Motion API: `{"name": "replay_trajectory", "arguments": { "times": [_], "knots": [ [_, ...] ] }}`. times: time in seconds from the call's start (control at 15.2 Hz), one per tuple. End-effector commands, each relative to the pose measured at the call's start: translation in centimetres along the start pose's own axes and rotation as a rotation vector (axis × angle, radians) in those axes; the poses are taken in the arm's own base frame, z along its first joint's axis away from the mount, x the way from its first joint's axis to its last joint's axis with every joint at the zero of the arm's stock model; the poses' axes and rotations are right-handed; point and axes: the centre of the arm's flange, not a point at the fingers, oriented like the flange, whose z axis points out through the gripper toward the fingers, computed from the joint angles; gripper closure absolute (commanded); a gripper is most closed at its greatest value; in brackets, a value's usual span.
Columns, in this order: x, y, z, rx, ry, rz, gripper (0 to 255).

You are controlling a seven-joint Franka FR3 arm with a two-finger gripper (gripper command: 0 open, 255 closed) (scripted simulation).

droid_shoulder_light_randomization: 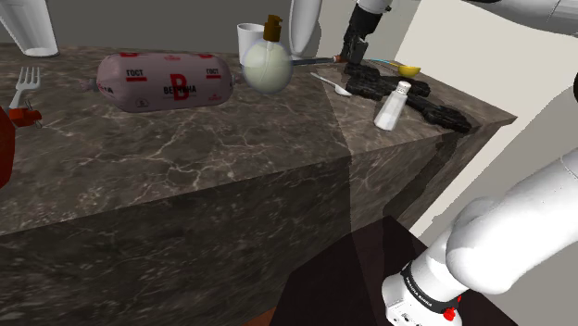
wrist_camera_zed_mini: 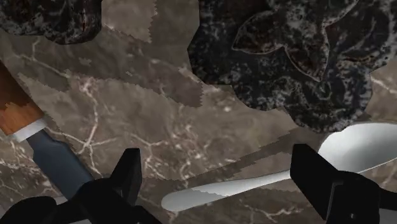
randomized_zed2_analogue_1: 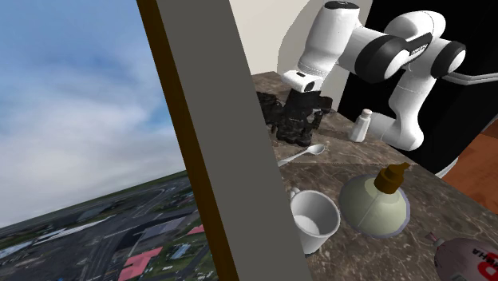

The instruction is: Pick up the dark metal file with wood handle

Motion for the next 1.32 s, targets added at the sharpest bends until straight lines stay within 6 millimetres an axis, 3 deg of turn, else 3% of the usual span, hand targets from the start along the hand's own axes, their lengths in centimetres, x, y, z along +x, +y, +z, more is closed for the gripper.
{"name": "replay_trajectory", "arguments": {
  "times": [0.0,0.59,1.19,1.25],
  "knots": [
    [2.0,2.0,0.4,-0.009,-0.001,-0.098,0],
    [11.0,7.9,1.8,-0.048,-0.003,-0.492,0],
    [10.9,7.0,5.7,-0.048,-0.003,-0.492,0],
    [10.8,6.7,6.0,-0.049,-0.003,-0.492,255]
  ]
}}
